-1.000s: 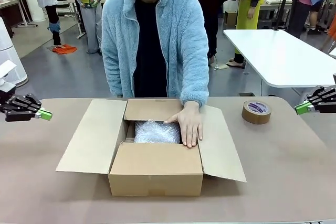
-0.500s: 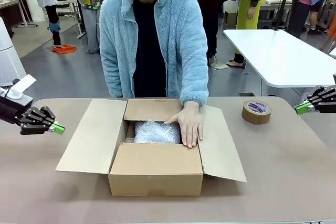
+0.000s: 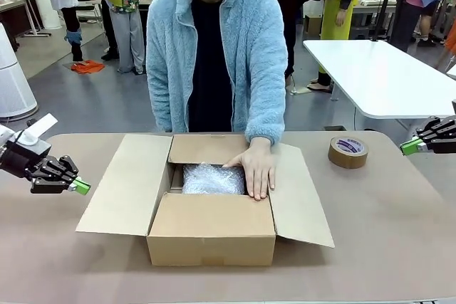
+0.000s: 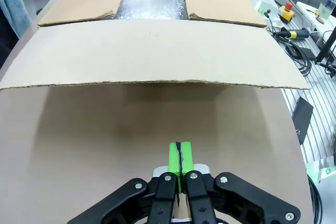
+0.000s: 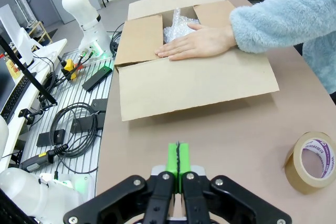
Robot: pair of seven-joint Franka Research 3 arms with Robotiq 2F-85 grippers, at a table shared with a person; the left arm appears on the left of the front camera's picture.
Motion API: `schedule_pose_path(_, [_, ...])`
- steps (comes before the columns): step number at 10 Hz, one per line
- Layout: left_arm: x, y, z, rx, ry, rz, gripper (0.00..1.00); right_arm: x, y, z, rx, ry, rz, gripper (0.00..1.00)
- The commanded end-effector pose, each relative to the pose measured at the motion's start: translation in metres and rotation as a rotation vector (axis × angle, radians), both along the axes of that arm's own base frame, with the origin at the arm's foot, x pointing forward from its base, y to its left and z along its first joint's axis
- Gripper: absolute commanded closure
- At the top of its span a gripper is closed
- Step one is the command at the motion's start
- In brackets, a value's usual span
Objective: Wrap the clocks to prevent damage.
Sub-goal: Push the right (or left) flap of the Package Box to close it.
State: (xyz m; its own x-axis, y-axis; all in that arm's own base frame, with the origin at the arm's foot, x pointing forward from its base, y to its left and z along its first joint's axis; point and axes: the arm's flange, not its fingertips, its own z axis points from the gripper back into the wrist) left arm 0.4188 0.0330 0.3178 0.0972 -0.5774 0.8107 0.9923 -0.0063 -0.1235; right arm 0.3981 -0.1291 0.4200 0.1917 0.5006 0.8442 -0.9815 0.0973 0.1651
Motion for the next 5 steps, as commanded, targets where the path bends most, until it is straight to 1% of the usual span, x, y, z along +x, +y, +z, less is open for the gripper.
schedule_pose_path(1, [0.000, -0.001, 0.003, -0.009, -0.020, 0.006, 1.00, -0.001, 0.000, 0.000, 0.014, 0.000, 0.002, 0.99])
schedule_pose_path(3, [0.000, -0.001, 0.003, -0.009, -0.020, 0.006, 1.00, -0.001, 0.000, 0.000, 0.014, 0.000, 0.002, 0.99])
schedule_pose_path(4, [0.001, 0.000, 0.001, 0.000, -0.003, 0.001, 1.00, -0.001, 0.000, 0.000, 0.014, 0.000, 0.002, 0.99])
schedule_pose_path(5, [0.000, -0.006, -0.012, -0.004, -0.008, -0.013, 1.00, -0.001, 0.000, 0.000, 0.014, 0.000, 0.002, 0.99])
